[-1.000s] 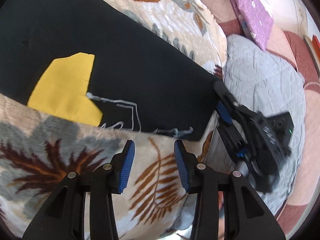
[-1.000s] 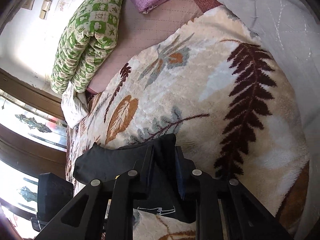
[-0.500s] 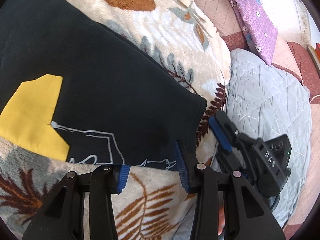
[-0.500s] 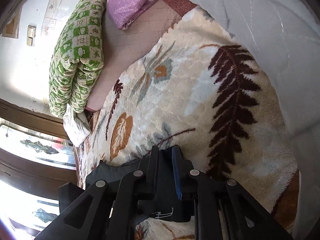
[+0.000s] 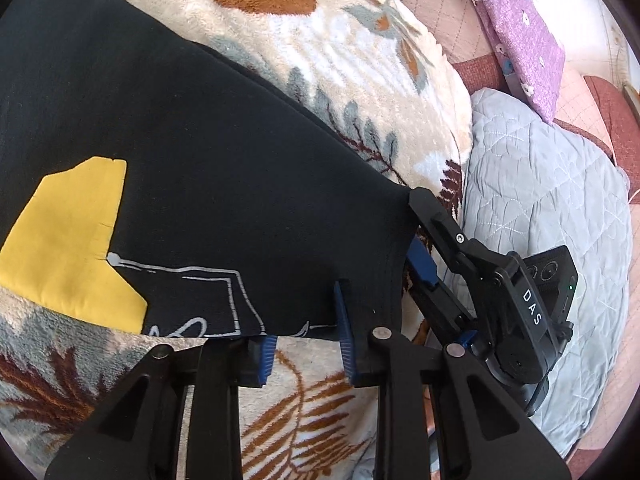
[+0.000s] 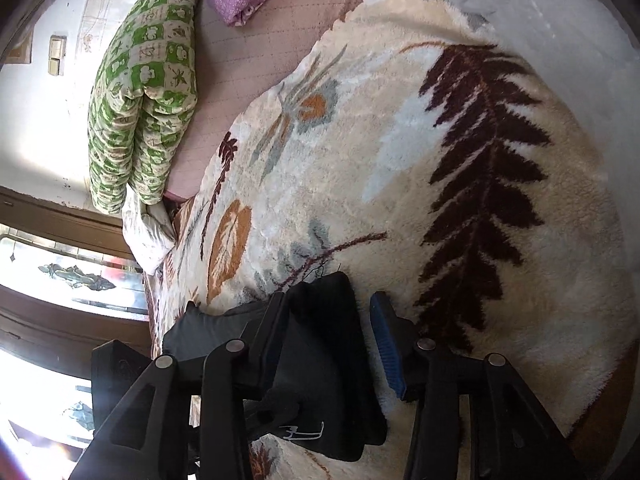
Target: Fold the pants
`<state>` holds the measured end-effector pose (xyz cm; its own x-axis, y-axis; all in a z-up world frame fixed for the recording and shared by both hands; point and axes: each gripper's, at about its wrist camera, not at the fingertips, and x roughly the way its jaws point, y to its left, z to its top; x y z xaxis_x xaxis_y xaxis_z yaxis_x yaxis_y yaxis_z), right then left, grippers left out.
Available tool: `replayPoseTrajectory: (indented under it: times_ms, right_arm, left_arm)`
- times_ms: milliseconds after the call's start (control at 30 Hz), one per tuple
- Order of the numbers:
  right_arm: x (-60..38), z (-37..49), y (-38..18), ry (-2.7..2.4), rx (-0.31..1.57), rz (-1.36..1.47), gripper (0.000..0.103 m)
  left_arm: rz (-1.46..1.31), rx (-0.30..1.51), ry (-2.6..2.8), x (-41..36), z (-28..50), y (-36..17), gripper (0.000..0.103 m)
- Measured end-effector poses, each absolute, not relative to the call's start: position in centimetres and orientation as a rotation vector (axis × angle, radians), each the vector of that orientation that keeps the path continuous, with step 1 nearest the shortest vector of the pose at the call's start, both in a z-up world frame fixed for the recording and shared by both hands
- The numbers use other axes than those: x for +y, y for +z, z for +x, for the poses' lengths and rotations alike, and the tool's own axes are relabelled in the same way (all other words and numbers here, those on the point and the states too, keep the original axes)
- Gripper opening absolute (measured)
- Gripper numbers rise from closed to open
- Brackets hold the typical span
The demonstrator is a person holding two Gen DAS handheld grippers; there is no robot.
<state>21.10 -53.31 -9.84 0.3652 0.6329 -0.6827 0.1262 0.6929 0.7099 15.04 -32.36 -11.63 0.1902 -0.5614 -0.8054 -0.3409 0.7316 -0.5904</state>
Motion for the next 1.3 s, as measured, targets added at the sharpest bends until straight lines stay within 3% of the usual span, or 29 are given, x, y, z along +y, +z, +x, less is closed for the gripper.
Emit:
replayPoseTrajectory:
  times_ms: [67,100,133,300,867,1000,1200,1300]
  right_arm:
    - [-53.2,21.2,-9.9,0.383,1.152,0.773,0.041]
    - [-53.2,21.2,-9.9,0.38,1.15,0.763,0.026]
    - [-52.9,21.3,-9.9,0.375,1.16,0.73,0.019]
    - [-52.2,20.6,-8.2,0.33,1.146,0.637,0.013]
    - [-47.9,19.2,-0.8,0.312,1.101,0.553,0.008]
    - [-45.3,19.6,0.3,0.335,1.11,0.537,0.001]
    - [-41.1,20.9,0.5,0.355,1.13,0.507,0.001]
    - [-42.4,21.0,-0.3,0.263,1.154,0.497,0.007]
  left_arm:
    - [-0.779,1.429,-0.18,-32.8,15.4,-11.4,0.023]
    - [-0.764,1.441,-0.2,-33.0,15.5,-11.3,0.021]
    - [-0.76,1.455,-0.224,-33.0,15.6,-11.3,0.017]
    - [-0.851,1.525,-0.276,-31.6,15.7,-12.1,0.009]
    - [-0.964,1.449,-0.314,-25.1,15.2,-8.4,0.008]
    - [-0.99,1.424,-0.289,-22.6,15.5,-8.2,0.008]
    - [-0.979,1.449,-0.282,-20.8,15.8,-9.0,0.008]
    - [-0.942,1.462,-0.302,-22.6,16.1,-9.2,0.008]
